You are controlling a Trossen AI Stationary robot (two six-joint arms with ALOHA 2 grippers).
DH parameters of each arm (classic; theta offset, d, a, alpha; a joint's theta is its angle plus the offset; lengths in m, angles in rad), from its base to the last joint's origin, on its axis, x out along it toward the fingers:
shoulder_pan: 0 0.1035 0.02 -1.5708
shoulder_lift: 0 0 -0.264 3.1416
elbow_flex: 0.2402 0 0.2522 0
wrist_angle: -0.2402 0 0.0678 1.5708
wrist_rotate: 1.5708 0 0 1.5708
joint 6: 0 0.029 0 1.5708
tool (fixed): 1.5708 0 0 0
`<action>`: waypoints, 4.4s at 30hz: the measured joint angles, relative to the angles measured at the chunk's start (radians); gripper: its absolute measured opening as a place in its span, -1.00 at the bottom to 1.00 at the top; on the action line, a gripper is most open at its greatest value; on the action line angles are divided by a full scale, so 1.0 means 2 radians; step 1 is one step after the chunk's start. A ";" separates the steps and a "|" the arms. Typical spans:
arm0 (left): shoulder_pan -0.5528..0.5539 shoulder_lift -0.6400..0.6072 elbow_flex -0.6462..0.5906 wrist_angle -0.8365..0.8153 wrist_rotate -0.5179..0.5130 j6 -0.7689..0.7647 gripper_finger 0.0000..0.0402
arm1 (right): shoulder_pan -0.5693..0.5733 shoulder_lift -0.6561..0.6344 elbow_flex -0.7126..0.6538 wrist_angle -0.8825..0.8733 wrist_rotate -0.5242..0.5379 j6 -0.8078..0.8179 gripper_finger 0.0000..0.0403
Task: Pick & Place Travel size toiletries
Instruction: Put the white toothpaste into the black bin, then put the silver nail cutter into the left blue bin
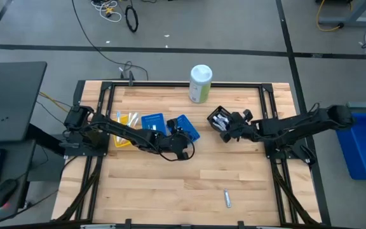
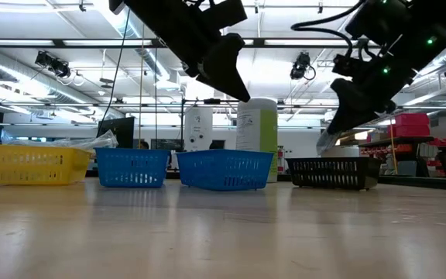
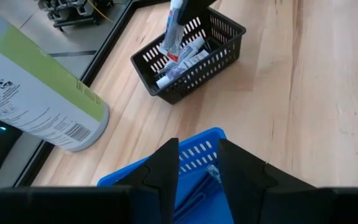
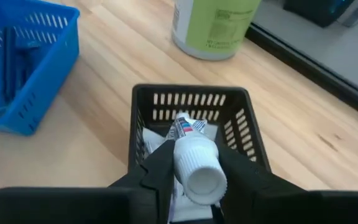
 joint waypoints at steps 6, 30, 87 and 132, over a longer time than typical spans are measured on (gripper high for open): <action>0.000 0.000 0.000 -0.001 0.000 0.000 -0.41 | -0.010 0.000 -0.002 0.033 0.000 -0.046 -0.22; 0.003 0.000 -0.002 -0.003 0.002 0.005 -0.41 | 0.232 0.064 0.101 0.046 -0.385 0.283 0.00; 0.058 0.000 -0.005 -0.012 0.184 0.000 -0.41 | 0.212 0.240 0.129 0.110 -0.406 0.345 -0.72; 0.055 0.000 -0.005 0.037 0.233 0.044 -0.23 | 0.045 0.196 0.129 0.207 -0.223 -0.280 -0.69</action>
